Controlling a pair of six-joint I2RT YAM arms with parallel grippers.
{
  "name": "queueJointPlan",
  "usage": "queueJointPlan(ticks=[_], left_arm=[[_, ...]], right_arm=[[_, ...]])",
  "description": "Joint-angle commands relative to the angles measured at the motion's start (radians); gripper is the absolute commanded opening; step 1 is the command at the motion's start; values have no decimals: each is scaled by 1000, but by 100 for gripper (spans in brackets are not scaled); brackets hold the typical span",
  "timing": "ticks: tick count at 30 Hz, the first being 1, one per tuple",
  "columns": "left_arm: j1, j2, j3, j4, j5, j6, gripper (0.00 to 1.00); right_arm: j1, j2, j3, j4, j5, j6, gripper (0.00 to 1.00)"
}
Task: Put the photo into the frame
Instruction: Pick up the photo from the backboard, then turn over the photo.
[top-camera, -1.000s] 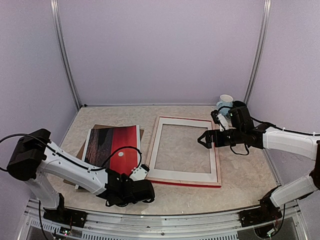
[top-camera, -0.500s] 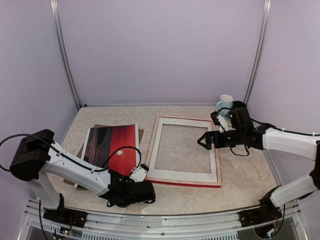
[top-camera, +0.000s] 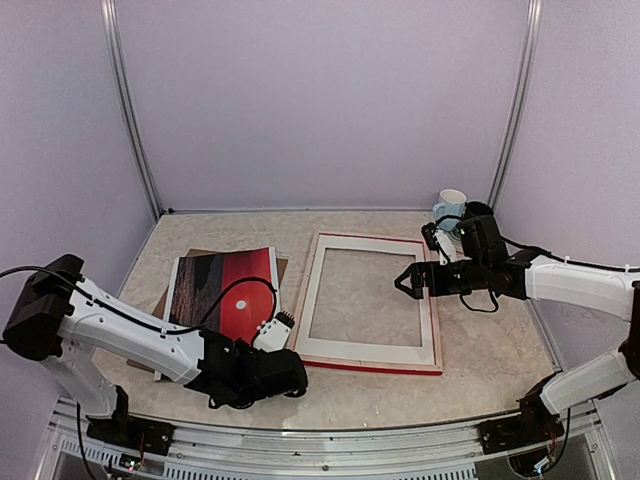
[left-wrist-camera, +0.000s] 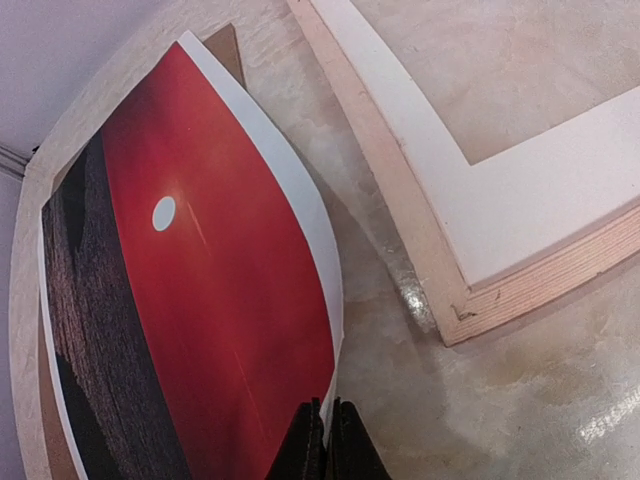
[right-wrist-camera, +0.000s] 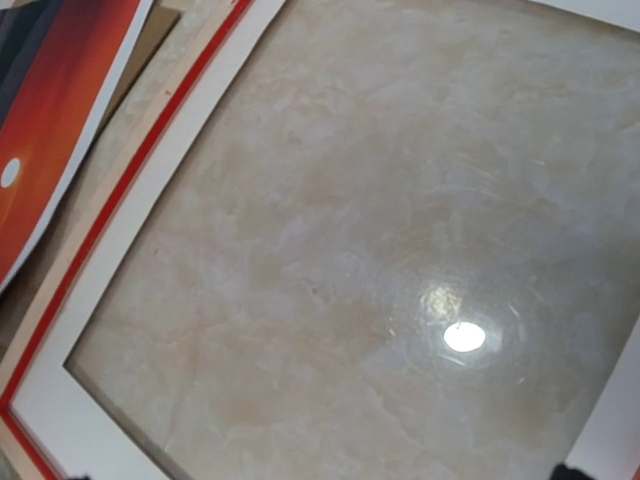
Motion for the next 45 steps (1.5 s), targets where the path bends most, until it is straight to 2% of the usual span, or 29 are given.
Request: queueJointPlan(ticks=[1,8,14,20,25,31,36,40,45], left_arm=[[12,-51,18,28,-25,43,7],[43,-134,64,71,-14,116,3],[109,-226,89,164,61,194,4],[157,-204,185,252,138,284,4],[163,-77,372,277,202,376,4],[161,76,676,268,261,476,3],[160,74,831,320,359,533,2],[160,-1,798,413,439,529,2],[191,-192,542,569,434,429,2]], right_arm=[[-1,6,1,13,-8,3,99],[-1,6,3,17,-15,6,99],[-1,3,-1,18,-18,7,99],[-1,6,-6,29,-25,14,99],[-1,5,-10,34,-25,15,99],[-1,-10,-18,26,0,10,99],[-5,-25,-31,27,18,15,99],[-10,-32,-39,40,19,27,99],[-15,-26,-41,51,20,32,99]])
